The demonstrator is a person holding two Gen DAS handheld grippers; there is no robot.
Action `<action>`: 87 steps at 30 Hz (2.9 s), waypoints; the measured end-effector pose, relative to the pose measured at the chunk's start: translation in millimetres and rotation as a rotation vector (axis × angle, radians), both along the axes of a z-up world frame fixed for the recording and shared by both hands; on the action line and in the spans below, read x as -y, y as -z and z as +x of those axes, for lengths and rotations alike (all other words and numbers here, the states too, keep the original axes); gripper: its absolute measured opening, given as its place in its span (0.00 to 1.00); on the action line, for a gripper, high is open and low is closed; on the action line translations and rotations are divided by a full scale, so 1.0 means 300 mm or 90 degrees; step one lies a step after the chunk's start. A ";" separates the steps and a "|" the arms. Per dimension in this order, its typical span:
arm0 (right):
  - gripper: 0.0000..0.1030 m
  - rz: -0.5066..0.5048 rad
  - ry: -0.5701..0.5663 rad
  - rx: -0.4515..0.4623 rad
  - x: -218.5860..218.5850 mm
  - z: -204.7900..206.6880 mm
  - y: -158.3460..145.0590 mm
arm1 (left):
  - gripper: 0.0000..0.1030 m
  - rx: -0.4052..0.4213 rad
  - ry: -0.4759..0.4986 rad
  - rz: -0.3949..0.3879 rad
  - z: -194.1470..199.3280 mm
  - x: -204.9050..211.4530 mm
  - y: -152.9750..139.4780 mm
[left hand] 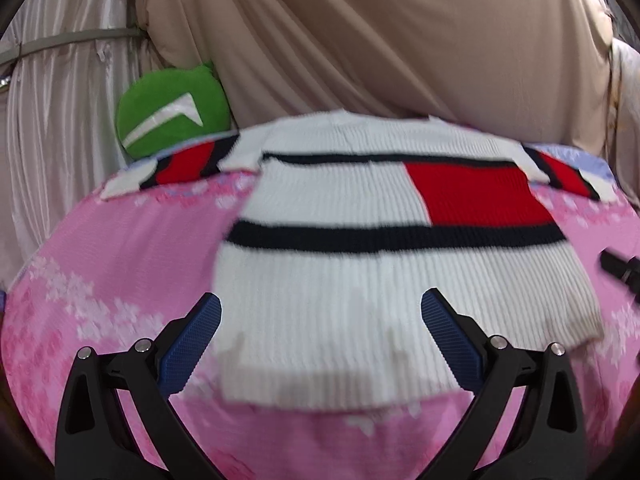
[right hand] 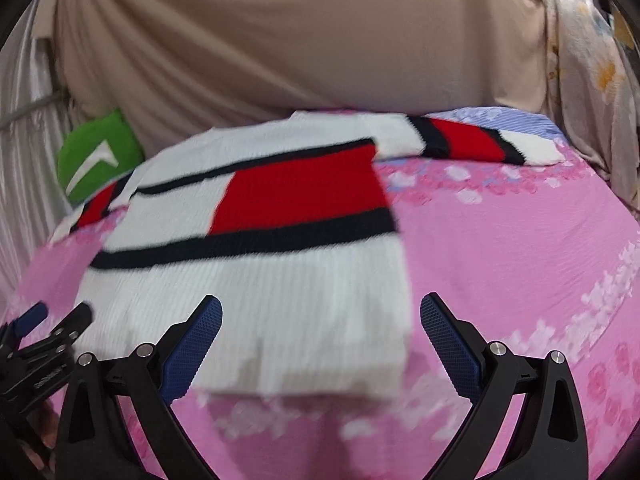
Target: Fold small clothes
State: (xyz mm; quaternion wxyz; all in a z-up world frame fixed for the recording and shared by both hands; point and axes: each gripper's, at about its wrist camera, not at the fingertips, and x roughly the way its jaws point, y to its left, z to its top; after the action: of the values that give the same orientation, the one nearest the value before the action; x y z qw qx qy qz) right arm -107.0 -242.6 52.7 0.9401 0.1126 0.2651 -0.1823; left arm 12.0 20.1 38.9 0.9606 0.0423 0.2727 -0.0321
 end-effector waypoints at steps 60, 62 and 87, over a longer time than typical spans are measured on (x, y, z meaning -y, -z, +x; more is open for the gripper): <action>0.67 0.113 -0.116 -0.038 0.583 0.950 -0.100 | 0.94 -0.282 0.091 -0.266 1.155 0.019 0.074; 0.67 0.129 -0.108 -0.044 0.614 0.964 -0.079 | 0.94 -0.286 0.083 -0.292 1.134 -0.009 0.068; 0.13 0.185 -0.076 -0.061 0.698 1.191 0.025 | 0.07 -0.162 0.077 -0.138 1.312 0.054 -0.055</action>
State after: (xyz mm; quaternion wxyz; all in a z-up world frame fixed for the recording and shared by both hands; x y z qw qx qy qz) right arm 250.4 -452.1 45.4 0.9092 0.2227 0.3398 -0.0908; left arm 405.5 4.0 55.5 0.9137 -0.0495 0.3839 -0.1240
